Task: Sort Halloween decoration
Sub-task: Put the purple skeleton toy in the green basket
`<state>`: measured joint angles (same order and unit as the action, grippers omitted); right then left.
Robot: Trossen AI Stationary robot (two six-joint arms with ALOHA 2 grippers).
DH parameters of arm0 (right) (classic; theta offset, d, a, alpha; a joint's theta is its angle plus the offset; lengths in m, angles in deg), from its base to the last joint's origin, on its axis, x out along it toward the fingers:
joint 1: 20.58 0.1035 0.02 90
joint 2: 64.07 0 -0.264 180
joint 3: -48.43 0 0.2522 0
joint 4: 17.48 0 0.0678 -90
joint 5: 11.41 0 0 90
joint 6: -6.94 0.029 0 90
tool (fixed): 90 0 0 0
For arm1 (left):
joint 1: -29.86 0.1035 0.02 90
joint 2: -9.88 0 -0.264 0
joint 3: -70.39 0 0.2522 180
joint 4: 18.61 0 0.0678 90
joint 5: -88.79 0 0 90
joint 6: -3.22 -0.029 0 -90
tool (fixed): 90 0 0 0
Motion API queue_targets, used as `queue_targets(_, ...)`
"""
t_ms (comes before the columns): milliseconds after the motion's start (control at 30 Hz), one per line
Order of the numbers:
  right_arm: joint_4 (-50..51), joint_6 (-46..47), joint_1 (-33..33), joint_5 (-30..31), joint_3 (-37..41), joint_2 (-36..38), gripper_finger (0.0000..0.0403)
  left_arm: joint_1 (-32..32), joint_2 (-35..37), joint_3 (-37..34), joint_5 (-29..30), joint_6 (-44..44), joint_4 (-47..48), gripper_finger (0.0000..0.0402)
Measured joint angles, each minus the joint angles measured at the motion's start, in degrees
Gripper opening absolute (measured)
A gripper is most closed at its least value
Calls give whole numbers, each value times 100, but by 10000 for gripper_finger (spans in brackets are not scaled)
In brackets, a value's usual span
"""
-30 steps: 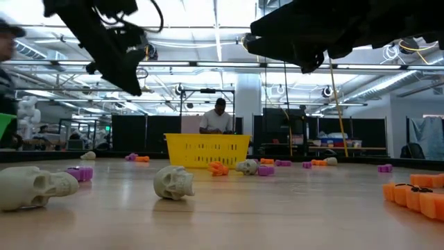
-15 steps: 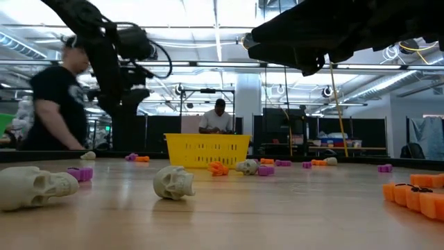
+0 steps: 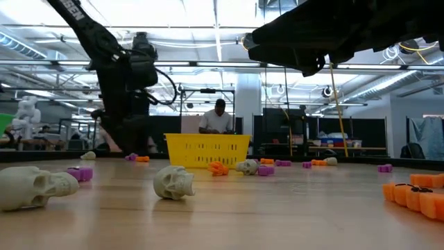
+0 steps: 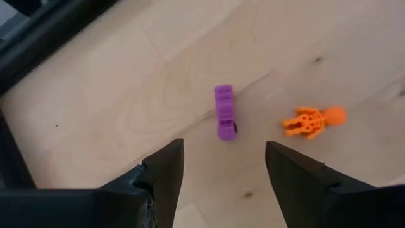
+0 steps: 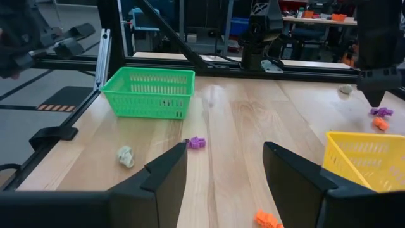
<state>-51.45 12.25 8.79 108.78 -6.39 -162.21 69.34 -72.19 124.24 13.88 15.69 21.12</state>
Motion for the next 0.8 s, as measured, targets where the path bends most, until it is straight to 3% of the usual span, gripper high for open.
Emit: queue_targets(800, 0, -1, 0, -17, 0, 1, 192, 325, -803, 24, -373, -588, -775, 205)
